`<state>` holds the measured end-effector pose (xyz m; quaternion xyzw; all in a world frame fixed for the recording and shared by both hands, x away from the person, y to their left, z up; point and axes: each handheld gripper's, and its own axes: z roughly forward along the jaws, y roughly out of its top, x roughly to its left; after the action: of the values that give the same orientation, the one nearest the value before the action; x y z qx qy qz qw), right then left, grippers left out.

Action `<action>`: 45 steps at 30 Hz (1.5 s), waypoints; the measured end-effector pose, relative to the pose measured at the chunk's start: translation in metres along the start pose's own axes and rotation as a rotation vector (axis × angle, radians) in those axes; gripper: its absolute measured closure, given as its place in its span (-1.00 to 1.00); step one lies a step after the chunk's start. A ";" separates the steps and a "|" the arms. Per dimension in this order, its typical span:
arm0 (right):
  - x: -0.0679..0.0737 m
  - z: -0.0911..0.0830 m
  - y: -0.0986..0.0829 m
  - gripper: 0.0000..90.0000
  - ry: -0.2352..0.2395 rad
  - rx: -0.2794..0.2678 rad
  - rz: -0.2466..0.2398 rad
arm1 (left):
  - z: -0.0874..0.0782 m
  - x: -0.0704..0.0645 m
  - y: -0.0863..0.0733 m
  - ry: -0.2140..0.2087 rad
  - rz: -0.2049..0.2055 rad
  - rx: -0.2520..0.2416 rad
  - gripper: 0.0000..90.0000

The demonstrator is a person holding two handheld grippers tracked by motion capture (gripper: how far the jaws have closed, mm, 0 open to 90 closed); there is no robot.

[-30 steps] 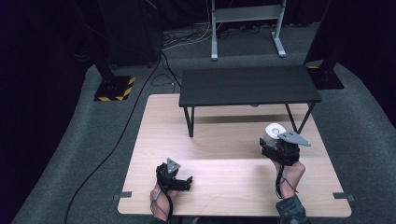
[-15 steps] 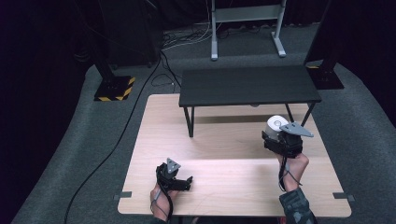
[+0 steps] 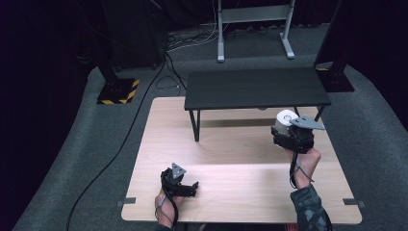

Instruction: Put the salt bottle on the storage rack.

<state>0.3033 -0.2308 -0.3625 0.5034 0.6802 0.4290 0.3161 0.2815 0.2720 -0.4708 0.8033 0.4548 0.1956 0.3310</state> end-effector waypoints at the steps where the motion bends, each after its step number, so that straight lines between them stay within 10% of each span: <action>1: 0.000 0.000 0.002 -0.39 0.000 -0.002 -0.002 | 0.000 0.000 0.000 0.000 0.000 0.000 -1.00; 45: -0.016 -0.021 0.094 -0.39 -0.019 -0.083 -0.060 | 0.000 0.000 0.000 -0.002 0.003 0.000 -1.00</action>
<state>0.3285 -0.2404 -0.2687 0.4732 0.6736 0.4424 0.3557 0.2817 0.2722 -0.4707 0.8043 0.4533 0.1951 0.3310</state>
